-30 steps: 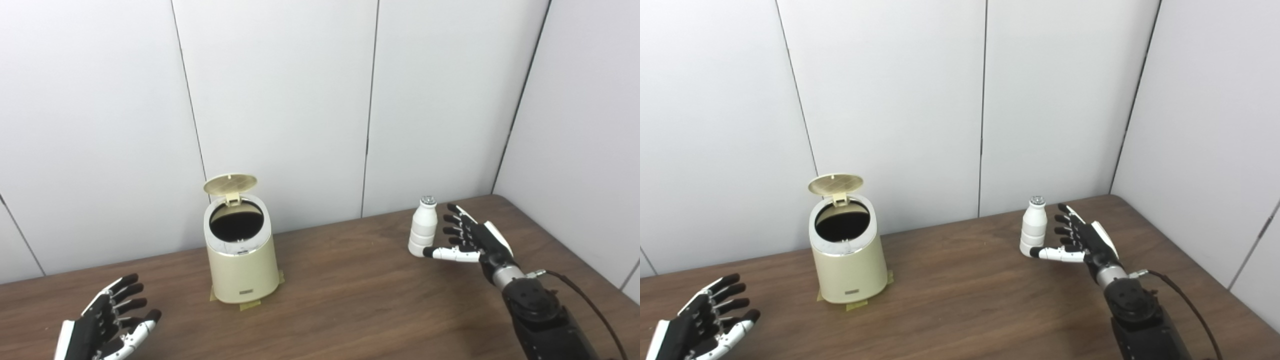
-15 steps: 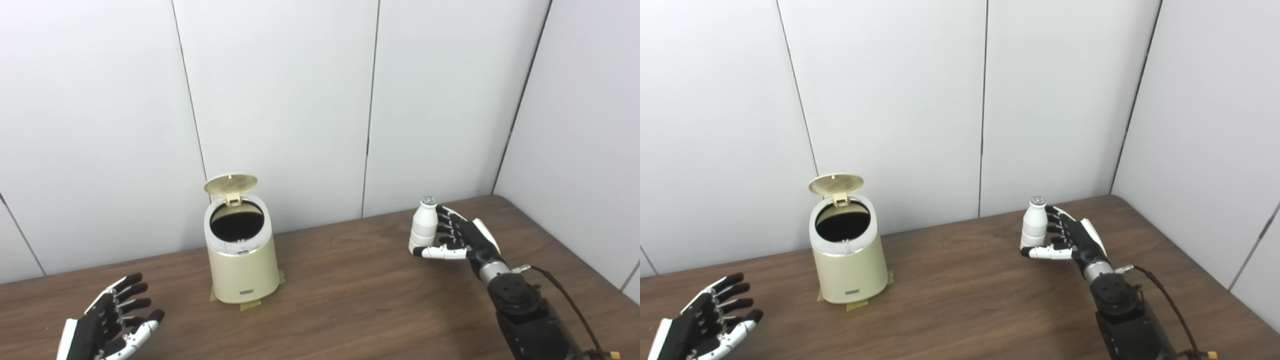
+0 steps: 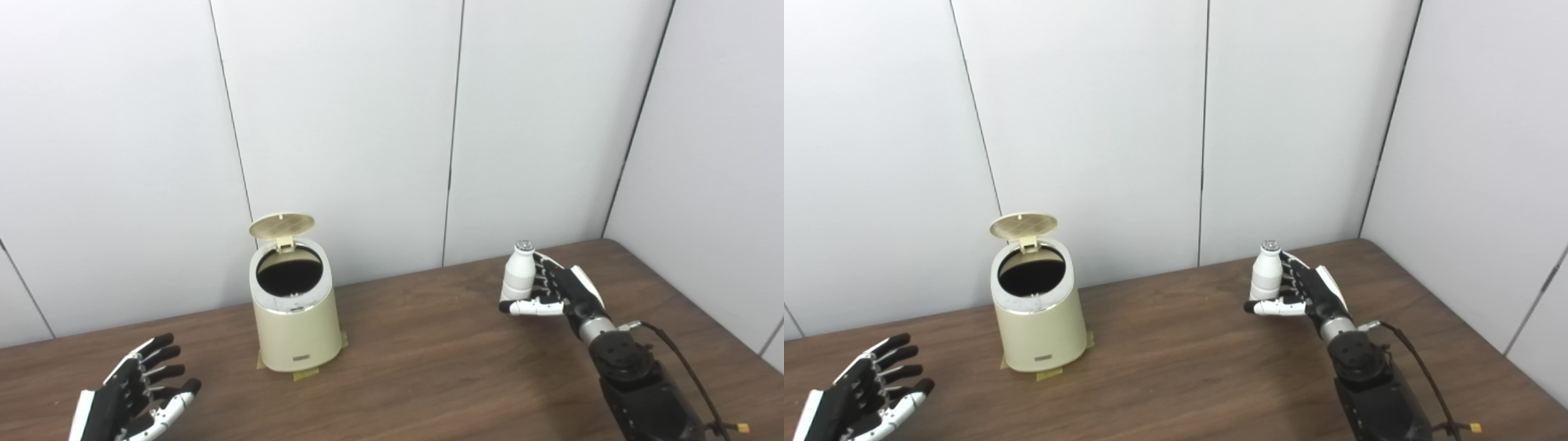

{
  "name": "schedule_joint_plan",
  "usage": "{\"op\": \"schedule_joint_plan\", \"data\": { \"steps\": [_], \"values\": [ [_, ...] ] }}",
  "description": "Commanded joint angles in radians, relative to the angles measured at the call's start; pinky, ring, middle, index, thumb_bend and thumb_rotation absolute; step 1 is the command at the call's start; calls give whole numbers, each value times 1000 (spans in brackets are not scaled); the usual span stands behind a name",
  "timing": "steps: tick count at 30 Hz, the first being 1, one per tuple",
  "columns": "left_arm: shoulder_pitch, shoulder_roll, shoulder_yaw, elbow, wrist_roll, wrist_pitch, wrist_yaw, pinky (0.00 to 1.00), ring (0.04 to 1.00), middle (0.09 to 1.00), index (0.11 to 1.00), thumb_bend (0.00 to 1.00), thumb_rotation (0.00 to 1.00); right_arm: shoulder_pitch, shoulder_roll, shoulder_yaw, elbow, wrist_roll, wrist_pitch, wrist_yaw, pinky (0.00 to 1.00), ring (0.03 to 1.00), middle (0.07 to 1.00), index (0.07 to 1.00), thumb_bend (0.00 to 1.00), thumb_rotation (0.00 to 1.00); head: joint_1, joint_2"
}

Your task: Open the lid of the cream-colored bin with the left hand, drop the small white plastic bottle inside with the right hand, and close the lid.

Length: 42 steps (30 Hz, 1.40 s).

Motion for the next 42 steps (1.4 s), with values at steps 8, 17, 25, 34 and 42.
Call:
{"op": "schedule_joint_plan", "data": {
  "steps": [8,17,25,34,42],
  "values": [
    [-28,14,0,-23,3,-30,1,575,701,779,822,532,0,-77,24,-25,37,-19,-137,-126,381,469,553,715,623,3,-1,4],
    [-31,12,-1,-11,5,-48,3,555,691,773,813,545,0,-100,35,-16,116,-56,-241,-204,263,318,422,531,518,0,7,8],
    [-32,11,-7,-1,15,-56,6,548,688,773,813,536,0,-77,46,-5,3,-86,-233,-224,293,349,430,526,521,0,32,9],
    [-38,6,-18,36,25,-91,12,531,671,768,808,564,0,-82,97,70,-301,-120,-171,-146,325,382,480,532,515,0,65,-5],
    [-41,-19,-23,64,16,-117,16,548,675,778,804,603,5,-160,111,149,-377,-210,-117,-87,313,381,480,548,511,0,142,-18]
  ]
}}
